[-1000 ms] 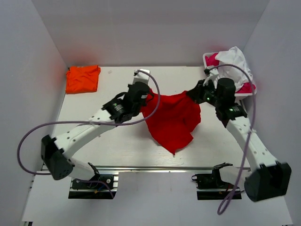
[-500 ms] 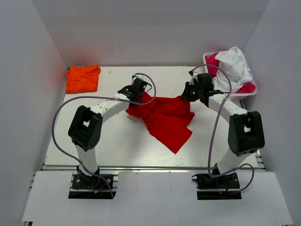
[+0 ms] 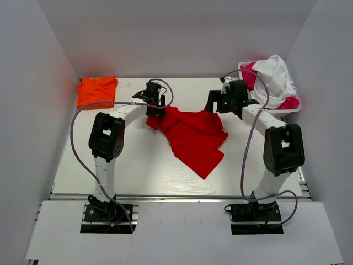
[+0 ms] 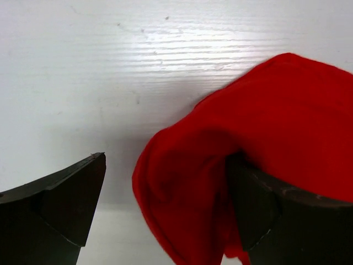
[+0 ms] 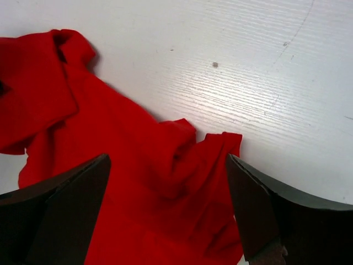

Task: Fold and stack the t-shirts
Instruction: Flatten out the tshirt

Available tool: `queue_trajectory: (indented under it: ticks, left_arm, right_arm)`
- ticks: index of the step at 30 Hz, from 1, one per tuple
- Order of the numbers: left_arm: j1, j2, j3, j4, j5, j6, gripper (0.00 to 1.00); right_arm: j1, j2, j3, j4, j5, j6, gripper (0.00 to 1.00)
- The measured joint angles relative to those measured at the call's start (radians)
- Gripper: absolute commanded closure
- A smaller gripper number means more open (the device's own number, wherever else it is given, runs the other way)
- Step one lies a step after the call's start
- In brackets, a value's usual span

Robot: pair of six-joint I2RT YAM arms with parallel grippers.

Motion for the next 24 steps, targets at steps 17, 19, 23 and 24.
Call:
queue_trajectory:
  ticks: [17, 19, 23, 24]
  left_arm:
    - [0.038, -0.547, -0.47, 0.036, 0.089, -0.039, 0.0]
    - [0.038, -0.536, -0.508, 0.086, 0.135, -0.013, 0.0]
    - [0.027, -0.467, -0.523, 0.13, 0.183, 0.024, 0.03]
    - [0.026, -0.444, -0.518, 0.131, 0.19, 0.029, 0.03]
  right_arm:
    - [0.087, -0.54, -0.425, -0.201, 0.053, 0.094, 0.1]
    - [0.132, -0.538, -0.455, -0.244, 0.045, 0.101, 0.1]
    - [0.237, -0.531, -0.515, -0.303, 0.037, 0.105, 0.1]
    - [0.266, -0.526, -0.523, -0.314, 0.042, 0.106, 0.1]
